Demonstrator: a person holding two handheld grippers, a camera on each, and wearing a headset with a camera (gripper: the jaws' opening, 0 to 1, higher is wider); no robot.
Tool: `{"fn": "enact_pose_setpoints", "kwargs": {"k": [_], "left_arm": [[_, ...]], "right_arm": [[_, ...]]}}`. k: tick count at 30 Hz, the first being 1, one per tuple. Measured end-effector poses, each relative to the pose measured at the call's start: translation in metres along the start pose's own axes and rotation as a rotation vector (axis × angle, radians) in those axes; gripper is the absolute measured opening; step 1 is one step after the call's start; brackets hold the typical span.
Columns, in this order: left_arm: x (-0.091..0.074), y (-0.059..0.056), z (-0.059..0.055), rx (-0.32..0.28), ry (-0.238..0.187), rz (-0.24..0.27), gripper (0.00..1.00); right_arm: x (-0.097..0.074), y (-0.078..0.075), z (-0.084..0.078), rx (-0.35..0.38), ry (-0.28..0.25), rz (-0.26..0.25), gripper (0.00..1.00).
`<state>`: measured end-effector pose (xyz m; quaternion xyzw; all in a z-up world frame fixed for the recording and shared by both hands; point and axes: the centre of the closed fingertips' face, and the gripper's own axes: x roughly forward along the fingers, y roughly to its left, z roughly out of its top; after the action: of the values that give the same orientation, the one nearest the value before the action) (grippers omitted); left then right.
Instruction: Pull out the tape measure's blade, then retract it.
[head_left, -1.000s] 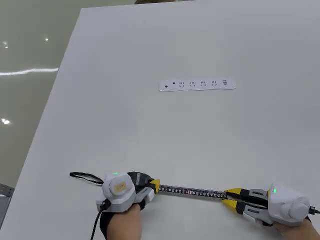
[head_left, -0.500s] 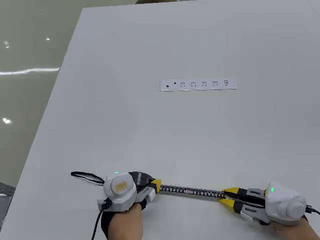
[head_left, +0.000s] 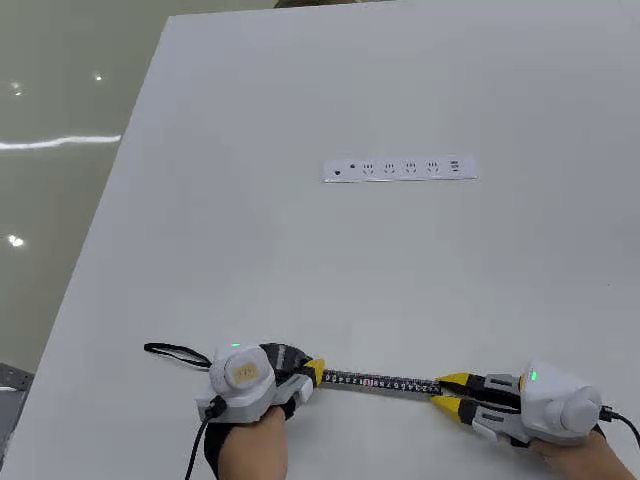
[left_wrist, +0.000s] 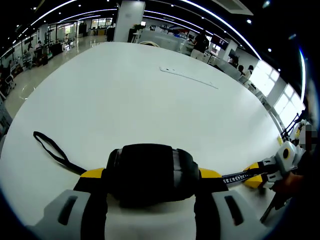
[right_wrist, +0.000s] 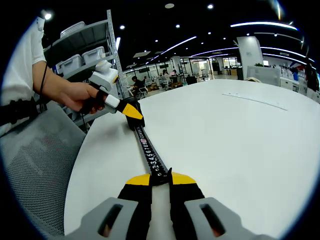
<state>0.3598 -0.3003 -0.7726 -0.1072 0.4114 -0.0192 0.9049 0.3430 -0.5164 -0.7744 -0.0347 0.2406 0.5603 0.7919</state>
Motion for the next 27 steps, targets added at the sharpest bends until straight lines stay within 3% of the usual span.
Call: {"fn": "enact_pose_setpoints", "kwargs": {"k": [27], "left_arm": [[0.0,0.0,0.0,-0.002,-0.003,-0.001,0.68]], "right_arm": [[0.02,0.006,0.008,-0.009,0.001,0.043,0.11]]}}
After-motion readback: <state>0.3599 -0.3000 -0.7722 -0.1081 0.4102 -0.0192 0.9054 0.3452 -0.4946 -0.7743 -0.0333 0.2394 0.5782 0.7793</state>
